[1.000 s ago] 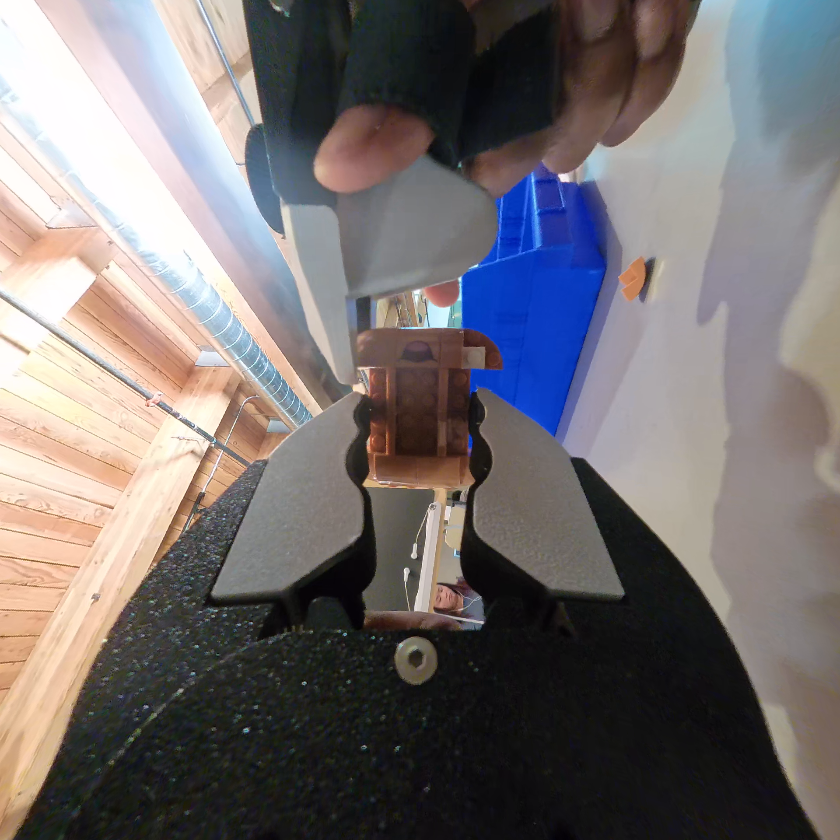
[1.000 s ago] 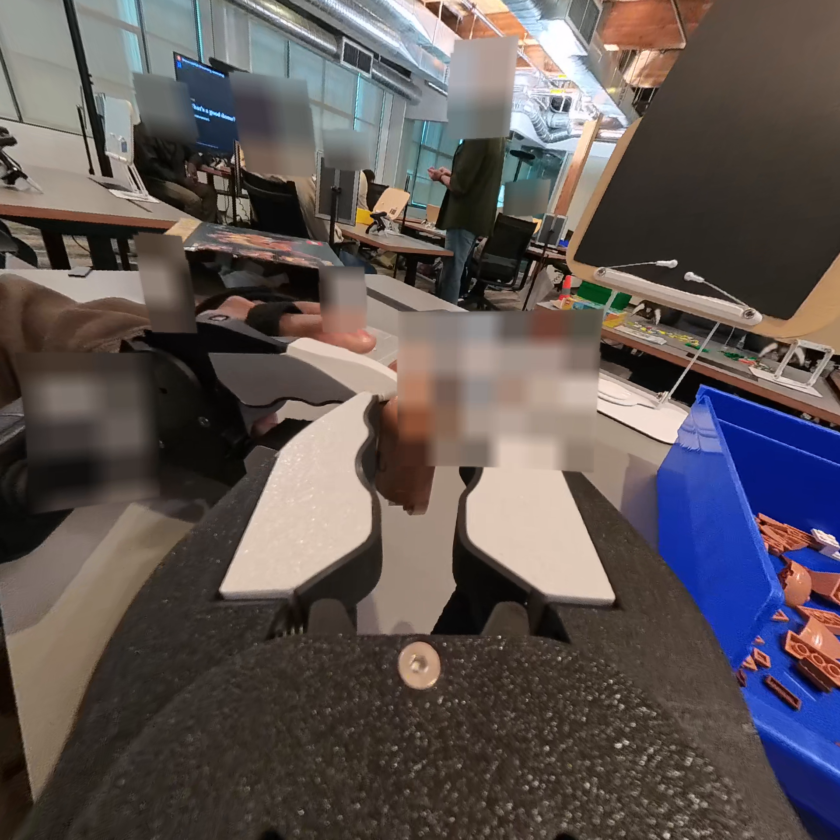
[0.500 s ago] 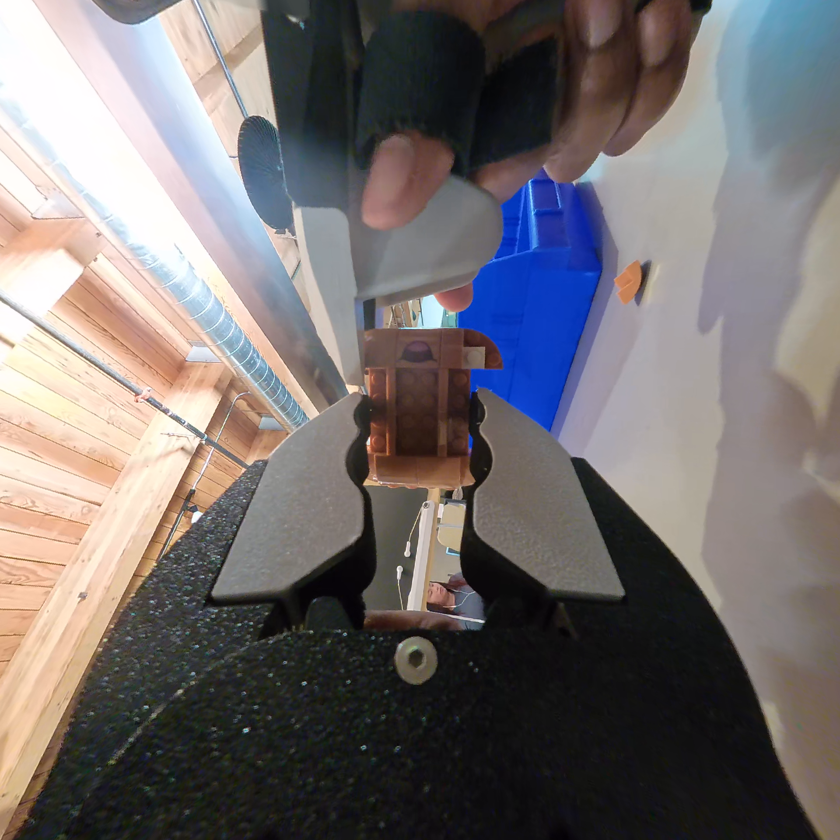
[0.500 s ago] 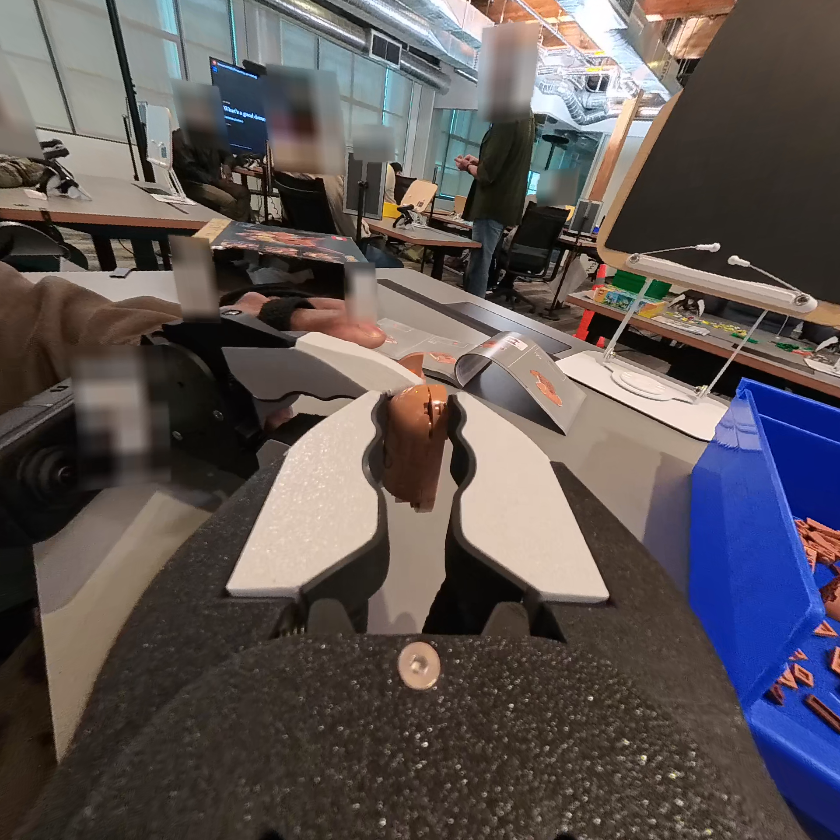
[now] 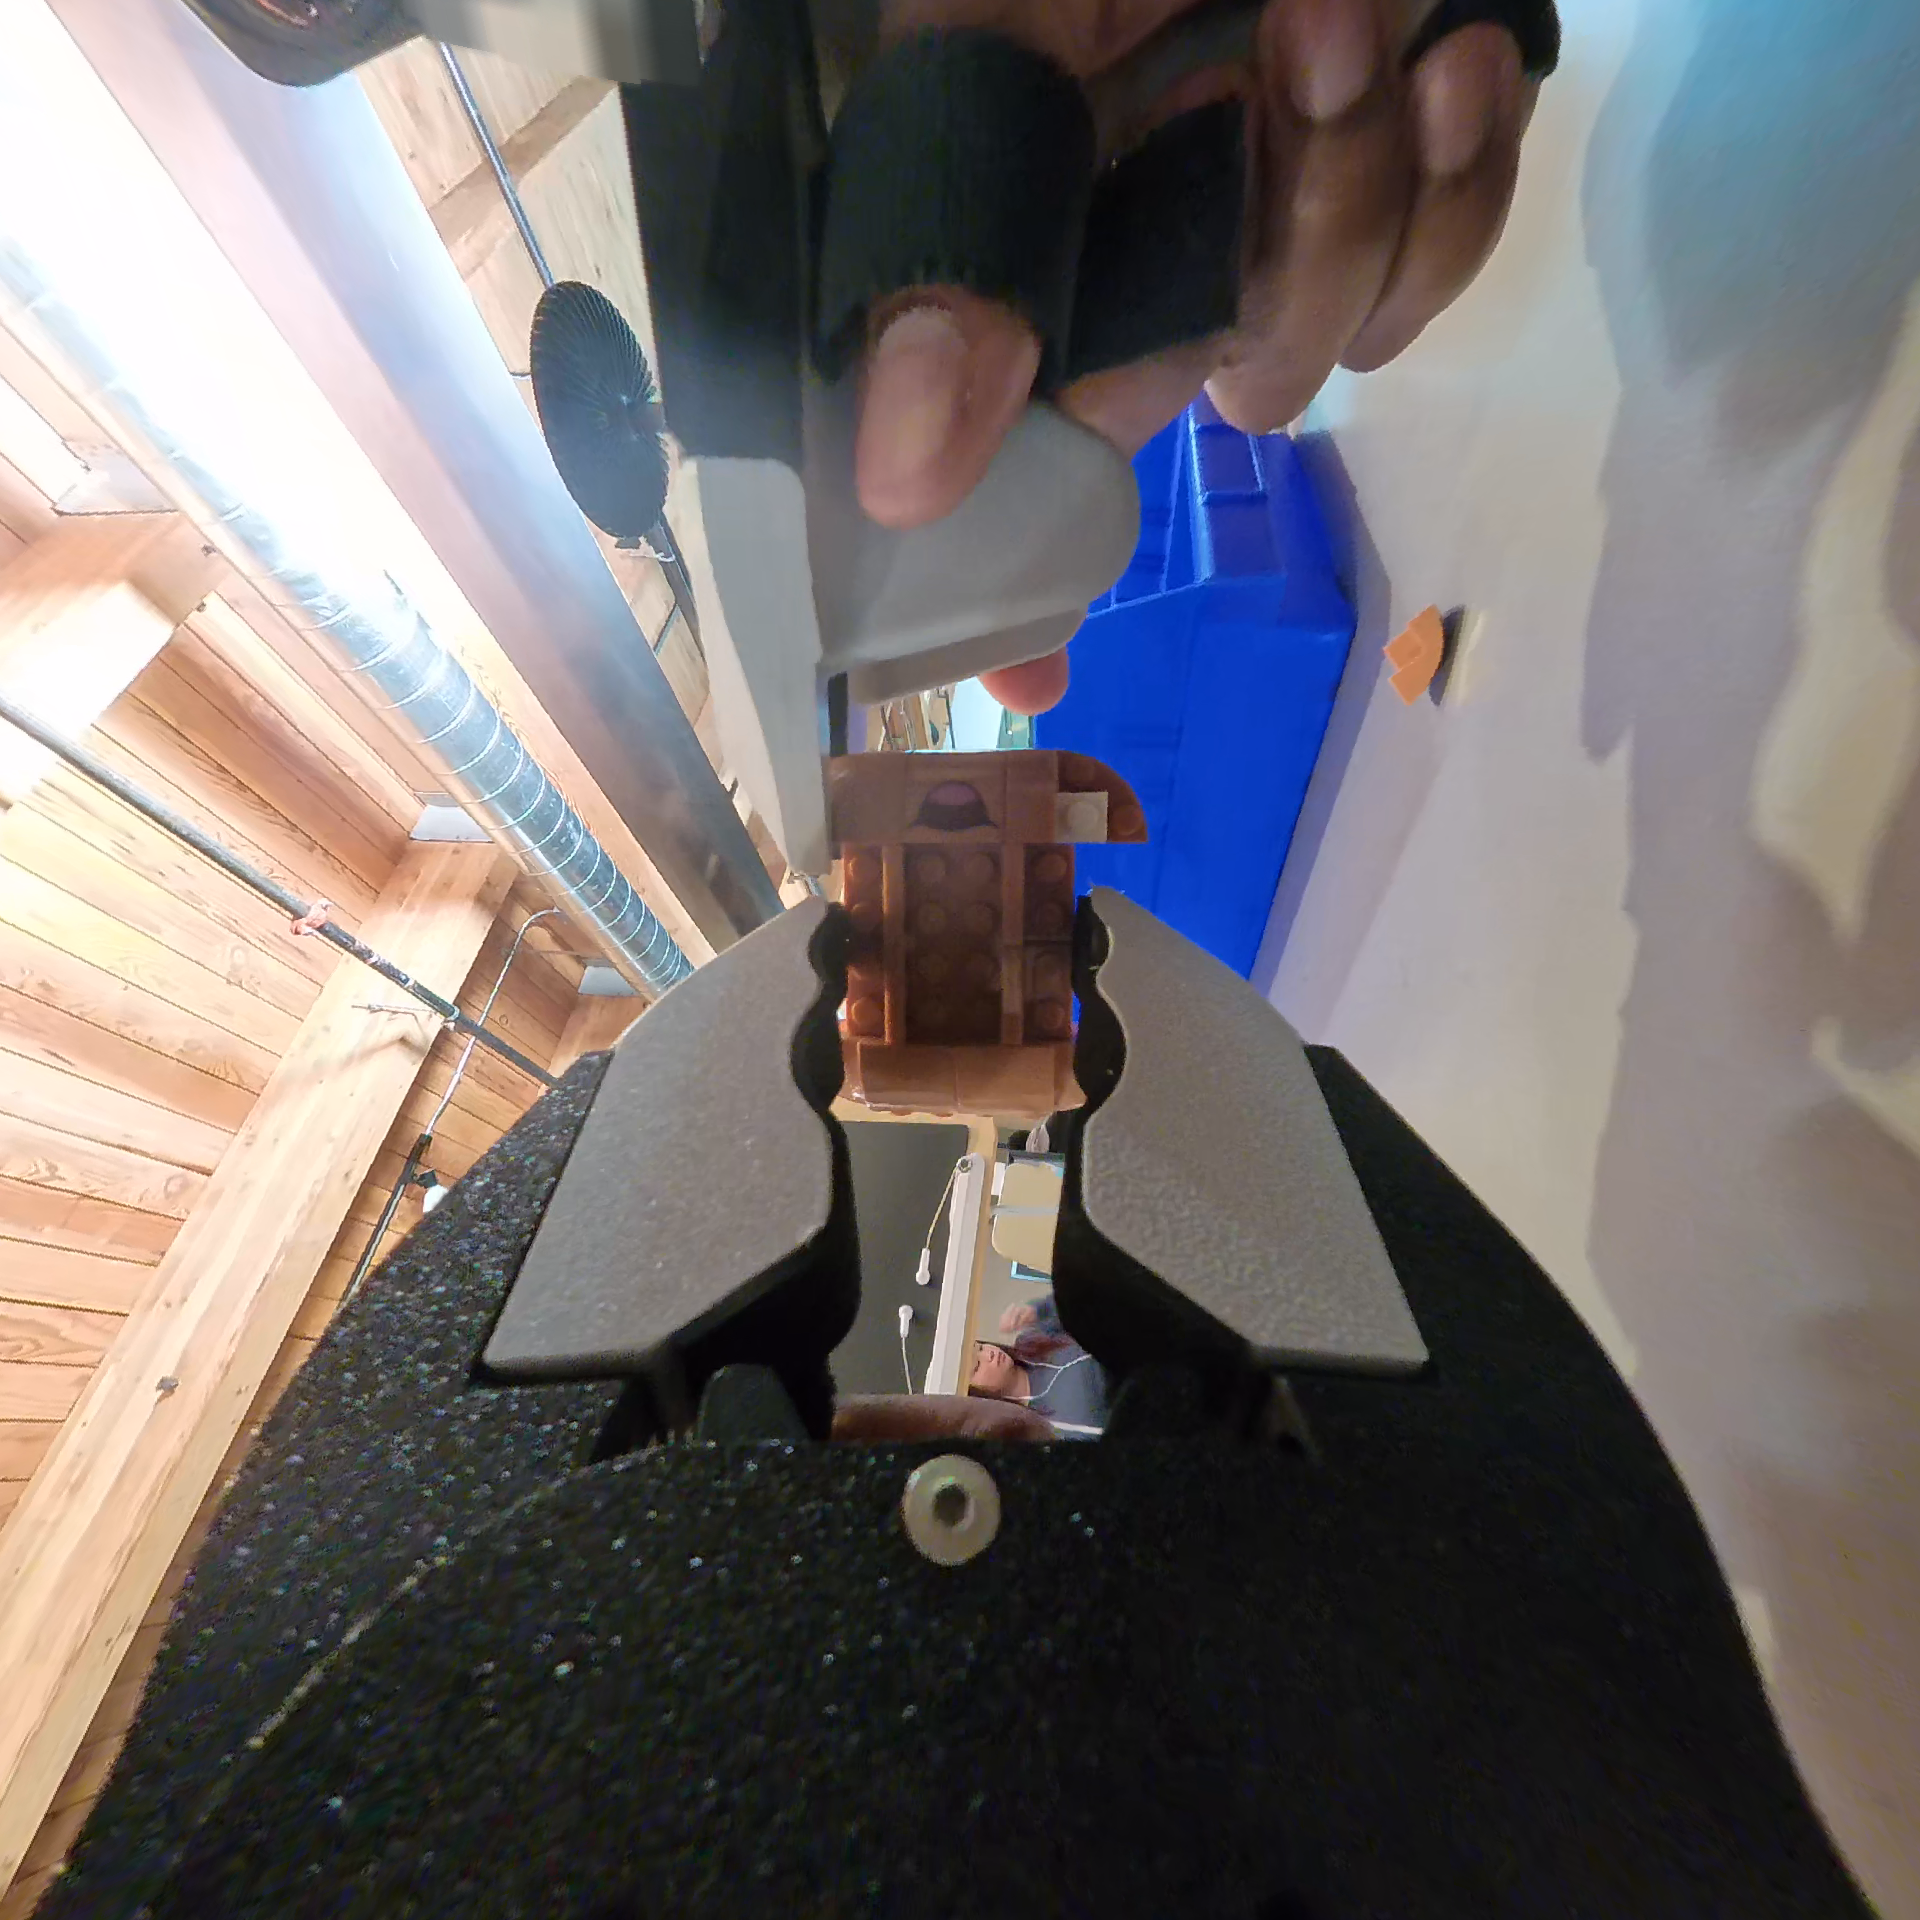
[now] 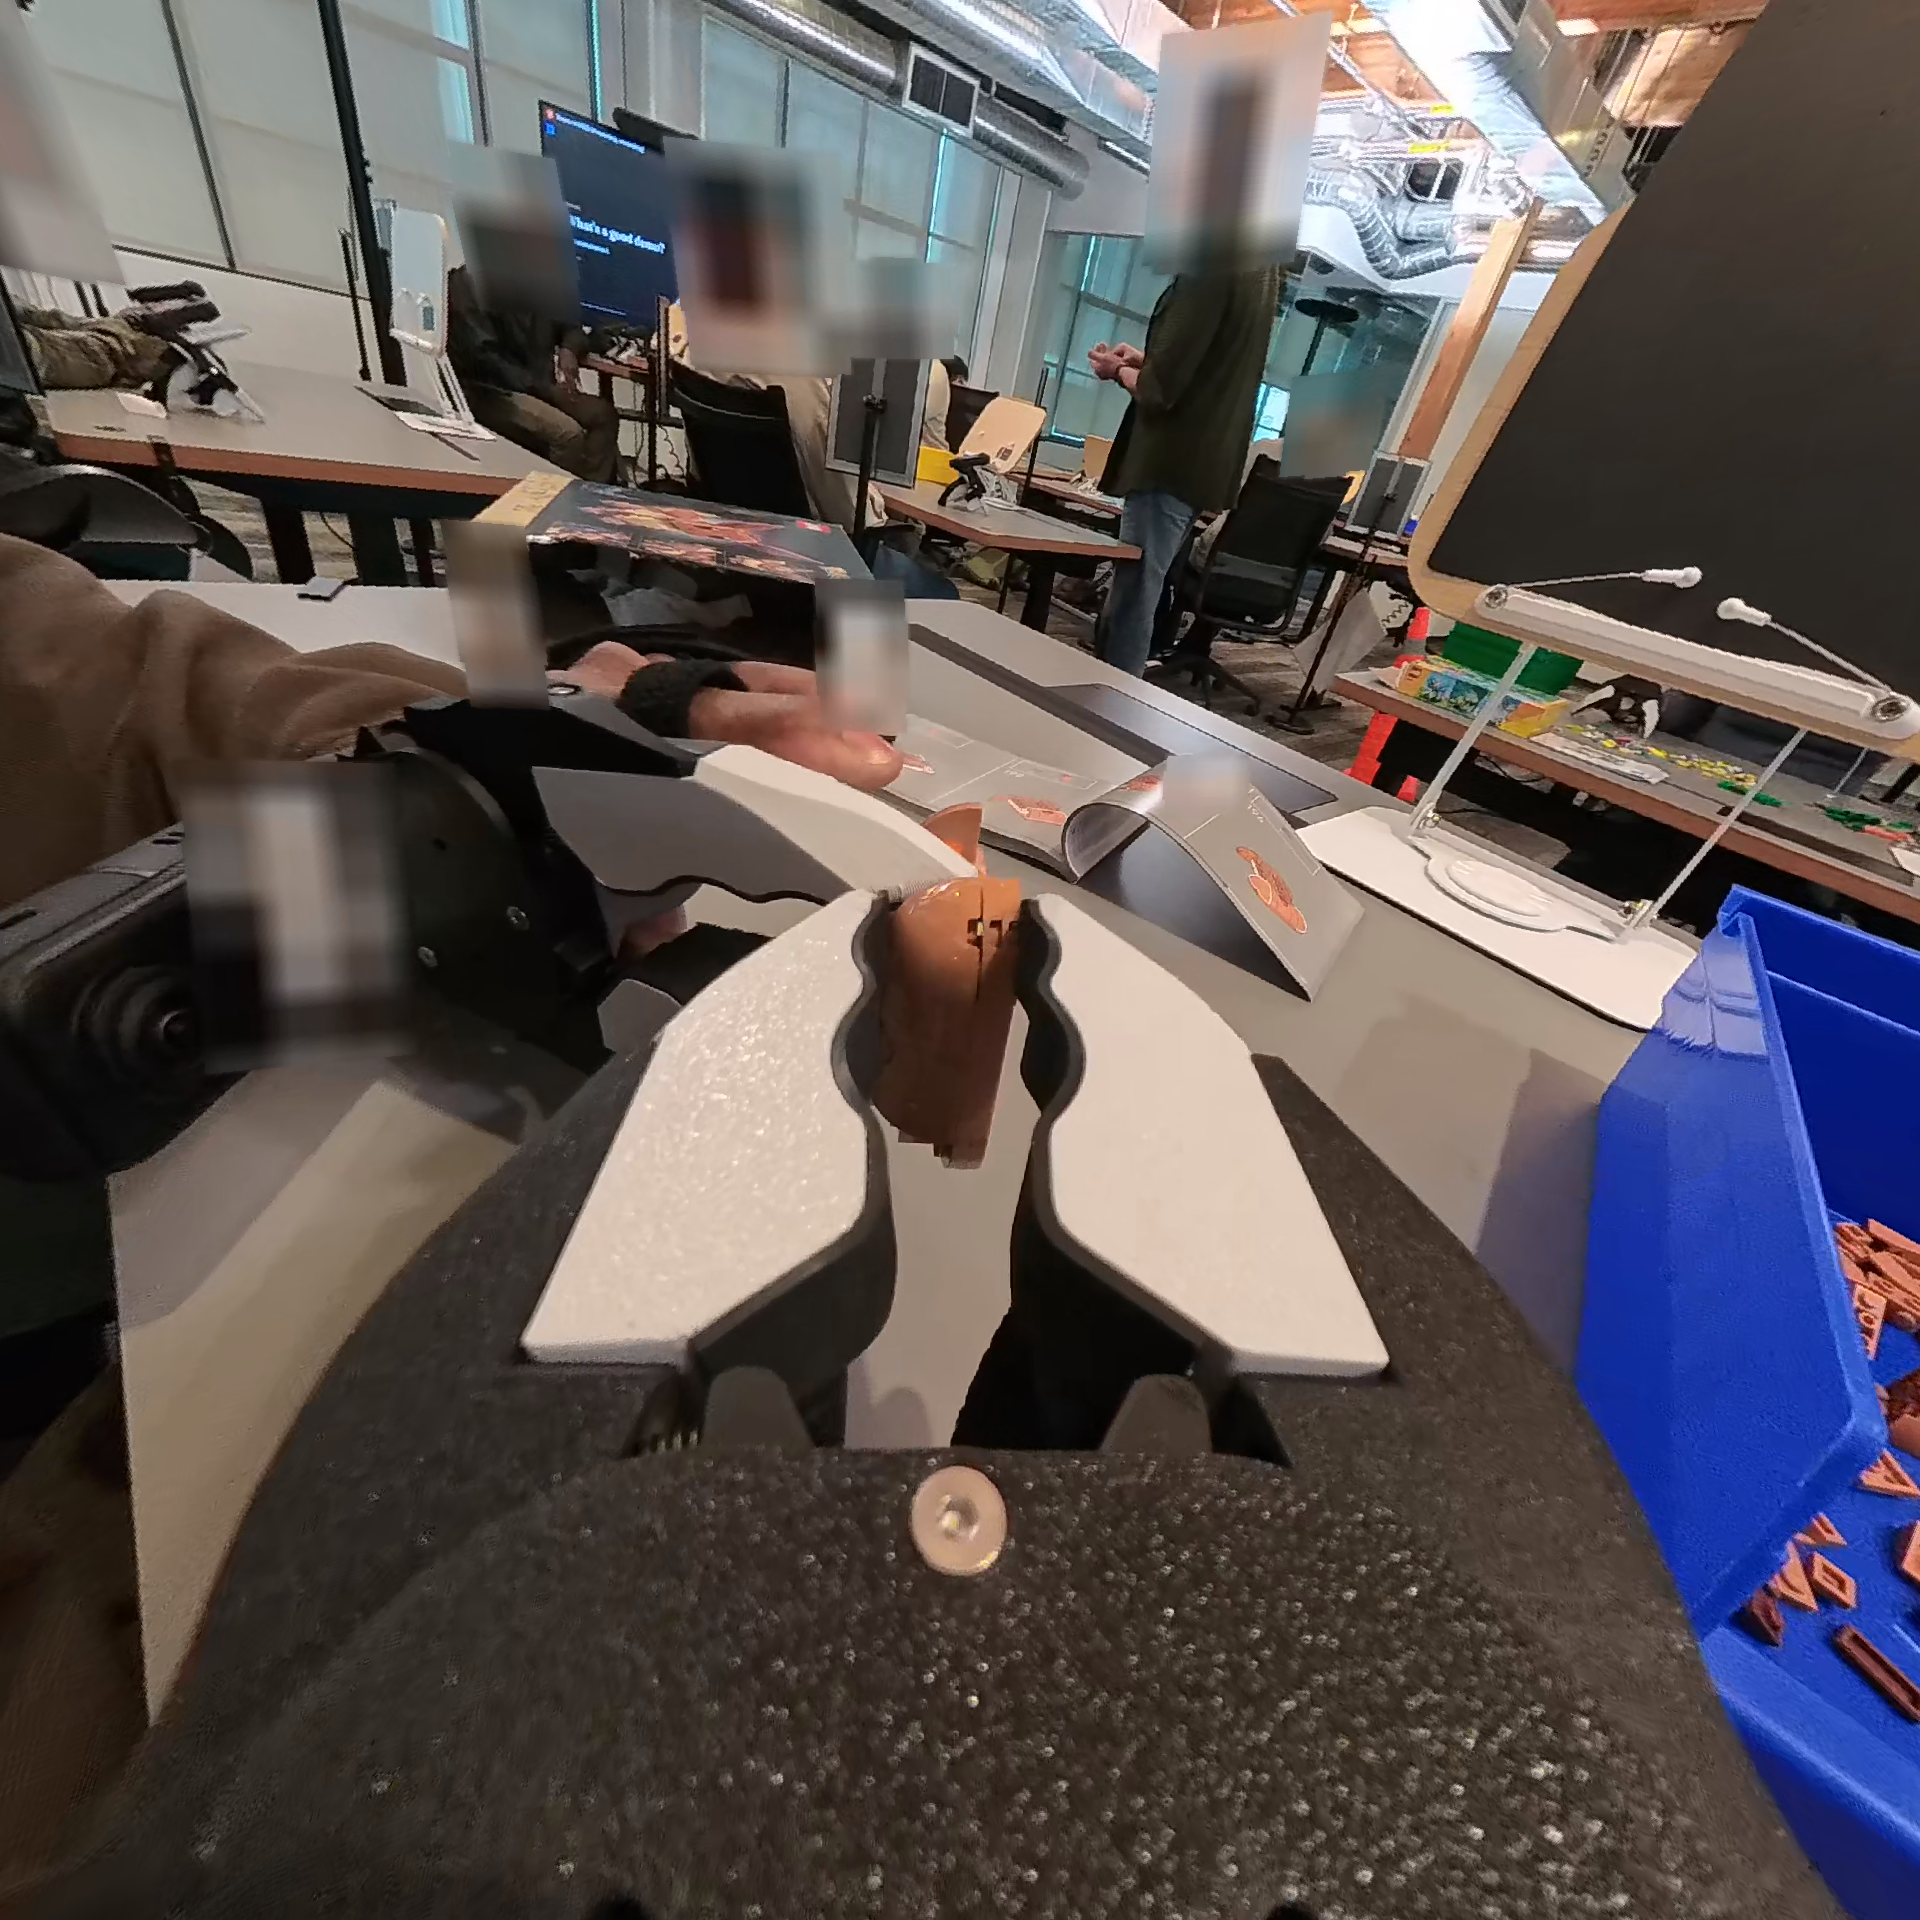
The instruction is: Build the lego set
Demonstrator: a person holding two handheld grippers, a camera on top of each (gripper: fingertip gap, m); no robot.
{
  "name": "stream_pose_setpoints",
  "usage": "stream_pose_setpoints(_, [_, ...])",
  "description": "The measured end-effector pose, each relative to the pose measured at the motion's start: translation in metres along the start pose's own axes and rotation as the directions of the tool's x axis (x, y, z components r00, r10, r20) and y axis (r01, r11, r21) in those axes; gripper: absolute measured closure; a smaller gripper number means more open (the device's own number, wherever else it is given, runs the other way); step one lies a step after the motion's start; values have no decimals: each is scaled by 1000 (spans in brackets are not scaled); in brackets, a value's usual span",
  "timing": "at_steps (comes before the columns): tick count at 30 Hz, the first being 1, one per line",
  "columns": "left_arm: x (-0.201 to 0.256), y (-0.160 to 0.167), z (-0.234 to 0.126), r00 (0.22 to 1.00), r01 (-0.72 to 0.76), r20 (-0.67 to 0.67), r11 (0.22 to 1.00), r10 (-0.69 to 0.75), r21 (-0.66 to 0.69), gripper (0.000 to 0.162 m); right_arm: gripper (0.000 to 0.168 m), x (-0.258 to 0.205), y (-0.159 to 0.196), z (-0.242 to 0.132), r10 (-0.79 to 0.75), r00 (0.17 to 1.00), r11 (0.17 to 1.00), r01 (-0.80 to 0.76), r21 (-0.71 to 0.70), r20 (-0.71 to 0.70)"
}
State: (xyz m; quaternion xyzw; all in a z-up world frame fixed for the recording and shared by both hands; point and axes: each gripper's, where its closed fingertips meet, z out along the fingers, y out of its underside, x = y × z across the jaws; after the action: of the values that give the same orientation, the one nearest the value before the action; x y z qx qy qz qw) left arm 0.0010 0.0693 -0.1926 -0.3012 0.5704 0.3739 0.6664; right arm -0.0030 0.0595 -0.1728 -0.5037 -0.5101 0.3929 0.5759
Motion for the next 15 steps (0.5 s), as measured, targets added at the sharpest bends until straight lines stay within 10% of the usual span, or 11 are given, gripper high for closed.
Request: stream_pose_setpoints(15, [4,-6,-1,1000,-11,-13,999,12,41,121,122,-7,7,5,107,989,994,-105,-27,99])
